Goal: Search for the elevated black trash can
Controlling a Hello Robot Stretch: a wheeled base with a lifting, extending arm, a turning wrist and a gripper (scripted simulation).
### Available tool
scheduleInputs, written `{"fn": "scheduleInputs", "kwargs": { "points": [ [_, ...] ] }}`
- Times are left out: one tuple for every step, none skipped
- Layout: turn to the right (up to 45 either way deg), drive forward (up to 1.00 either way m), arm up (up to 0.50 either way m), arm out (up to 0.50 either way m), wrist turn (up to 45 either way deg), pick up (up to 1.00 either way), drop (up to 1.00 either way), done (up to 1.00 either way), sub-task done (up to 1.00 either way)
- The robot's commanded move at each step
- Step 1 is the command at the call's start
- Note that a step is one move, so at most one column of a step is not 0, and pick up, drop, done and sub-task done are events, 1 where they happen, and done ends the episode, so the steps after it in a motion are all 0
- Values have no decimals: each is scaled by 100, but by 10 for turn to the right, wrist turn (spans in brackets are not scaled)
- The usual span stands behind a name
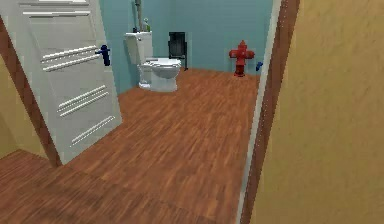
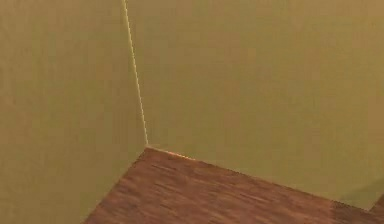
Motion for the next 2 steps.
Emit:
{"fn": "scheduleInputs", "kwargs": {
  "points": [
    [0,85,0,0,0,0,0,0,0],
    [30,0,0,0,0,0,0,0,0]
  ]
}}
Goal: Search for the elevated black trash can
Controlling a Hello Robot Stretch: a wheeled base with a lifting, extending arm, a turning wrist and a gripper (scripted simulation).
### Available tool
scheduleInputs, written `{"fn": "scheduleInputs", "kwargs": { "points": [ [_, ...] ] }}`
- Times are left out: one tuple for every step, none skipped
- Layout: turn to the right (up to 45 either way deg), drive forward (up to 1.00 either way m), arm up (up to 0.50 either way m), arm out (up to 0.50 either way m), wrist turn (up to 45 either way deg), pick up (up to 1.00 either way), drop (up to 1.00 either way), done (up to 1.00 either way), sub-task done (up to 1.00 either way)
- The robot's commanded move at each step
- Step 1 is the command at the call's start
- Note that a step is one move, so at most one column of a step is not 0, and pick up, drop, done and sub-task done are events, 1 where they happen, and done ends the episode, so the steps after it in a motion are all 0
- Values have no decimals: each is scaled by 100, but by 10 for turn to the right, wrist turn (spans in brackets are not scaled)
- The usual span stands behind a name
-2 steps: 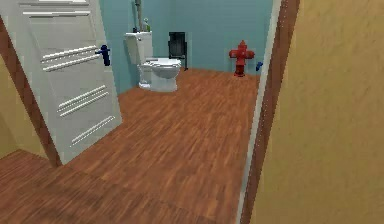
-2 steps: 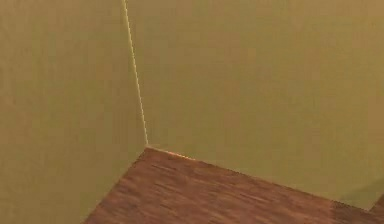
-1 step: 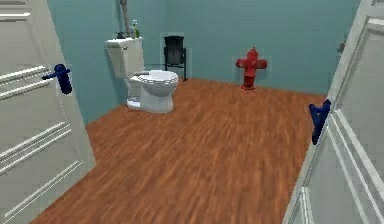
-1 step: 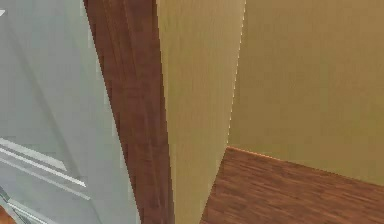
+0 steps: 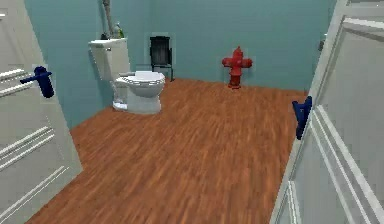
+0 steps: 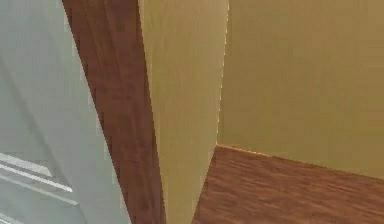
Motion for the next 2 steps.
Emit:
{"fn": "scheduleInputs", "kwargs": {
  "points": [
    [0,100,0,0,0,0,0,0,0],
    [0,100,0,0,0,0,0,0,0]
  ]
}}
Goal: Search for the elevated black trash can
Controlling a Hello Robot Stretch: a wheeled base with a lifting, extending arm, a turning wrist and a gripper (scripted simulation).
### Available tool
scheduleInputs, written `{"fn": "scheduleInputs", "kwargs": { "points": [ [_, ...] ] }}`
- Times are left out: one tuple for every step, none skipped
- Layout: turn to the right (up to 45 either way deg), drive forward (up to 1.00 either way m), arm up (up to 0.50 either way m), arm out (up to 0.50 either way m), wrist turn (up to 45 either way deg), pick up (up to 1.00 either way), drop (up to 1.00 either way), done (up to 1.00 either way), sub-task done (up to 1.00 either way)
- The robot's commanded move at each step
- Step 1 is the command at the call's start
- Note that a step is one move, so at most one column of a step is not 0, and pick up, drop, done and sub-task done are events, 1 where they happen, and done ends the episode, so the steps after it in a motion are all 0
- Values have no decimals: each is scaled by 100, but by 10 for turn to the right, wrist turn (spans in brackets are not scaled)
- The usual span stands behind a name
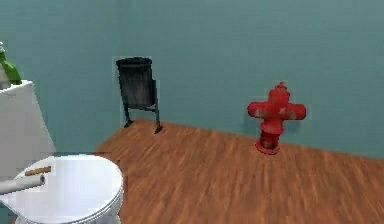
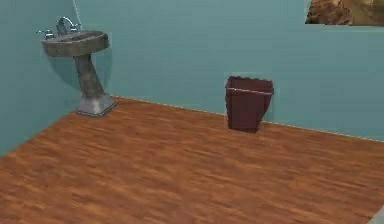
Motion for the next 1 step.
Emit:
{"fn": "scheduleInputs", "kwargs": {
  "points": [
    [0,100,0,0,0,0,0,0,0]
  ]
}}
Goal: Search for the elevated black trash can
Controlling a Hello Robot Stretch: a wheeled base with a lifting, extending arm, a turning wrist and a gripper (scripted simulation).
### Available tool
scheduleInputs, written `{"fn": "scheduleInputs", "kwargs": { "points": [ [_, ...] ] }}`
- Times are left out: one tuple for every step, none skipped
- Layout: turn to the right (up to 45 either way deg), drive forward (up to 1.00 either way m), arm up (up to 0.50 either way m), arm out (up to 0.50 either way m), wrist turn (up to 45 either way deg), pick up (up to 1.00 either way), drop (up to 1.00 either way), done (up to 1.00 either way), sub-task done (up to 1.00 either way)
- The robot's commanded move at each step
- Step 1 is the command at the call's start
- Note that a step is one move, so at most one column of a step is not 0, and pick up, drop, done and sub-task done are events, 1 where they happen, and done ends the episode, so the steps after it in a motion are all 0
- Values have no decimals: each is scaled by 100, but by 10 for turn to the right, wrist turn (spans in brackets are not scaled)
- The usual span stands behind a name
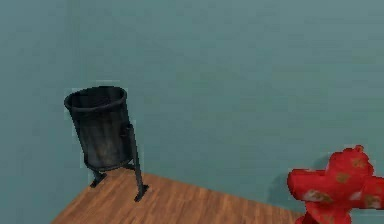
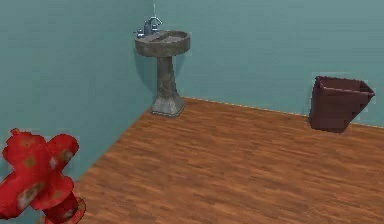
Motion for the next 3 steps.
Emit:
{"fn": "scheduleInputs", "kwargs": {
  "points": [
    [60,0,0,0,0,0,0,0,0],
    [0,40,0,0,0,0,0,0,0],
    [-420,0,0,0,0,0,0,0,0]
  ]
}}
